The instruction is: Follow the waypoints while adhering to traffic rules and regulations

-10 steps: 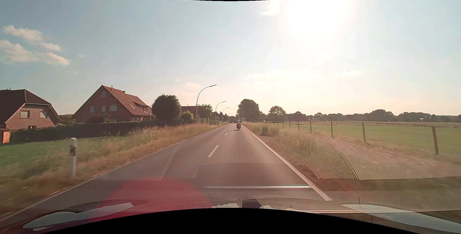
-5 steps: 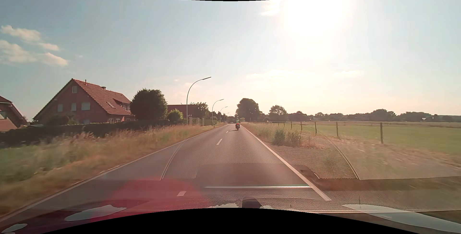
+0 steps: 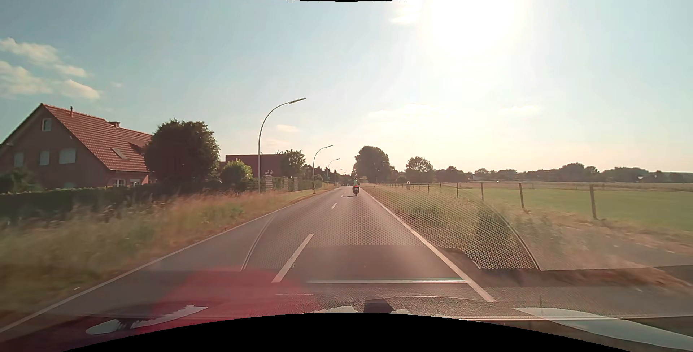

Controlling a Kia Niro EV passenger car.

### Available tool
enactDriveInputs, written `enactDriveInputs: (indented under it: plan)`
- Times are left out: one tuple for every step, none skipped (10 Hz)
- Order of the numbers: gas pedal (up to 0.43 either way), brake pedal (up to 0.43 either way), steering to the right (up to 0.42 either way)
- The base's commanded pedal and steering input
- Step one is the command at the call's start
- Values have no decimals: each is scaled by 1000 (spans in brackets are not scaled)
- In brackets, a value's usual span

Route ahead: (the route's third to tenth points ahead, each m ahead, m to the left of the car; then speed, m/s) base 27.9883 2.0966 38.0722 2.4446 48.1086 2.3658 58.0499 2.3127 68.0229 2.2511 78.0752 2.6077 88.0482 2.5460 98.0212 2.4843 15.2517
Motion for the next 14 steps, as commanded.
enactDriveInputs:
  plan:
    - [138,0,0]
    - [138,0,-1]
    - [138,0,-1]
    - [138,0,-1]
    - [138,0,-2]
    - [138,0,-2]
    - [138,0,-2]
    - [138,0,-3]
    - [138,0,-3]
    - [138,0,-3]
    - [130,0,-3]
    - [130,0,-3]
    - [130,0,-3]
    - [130,0,-3]
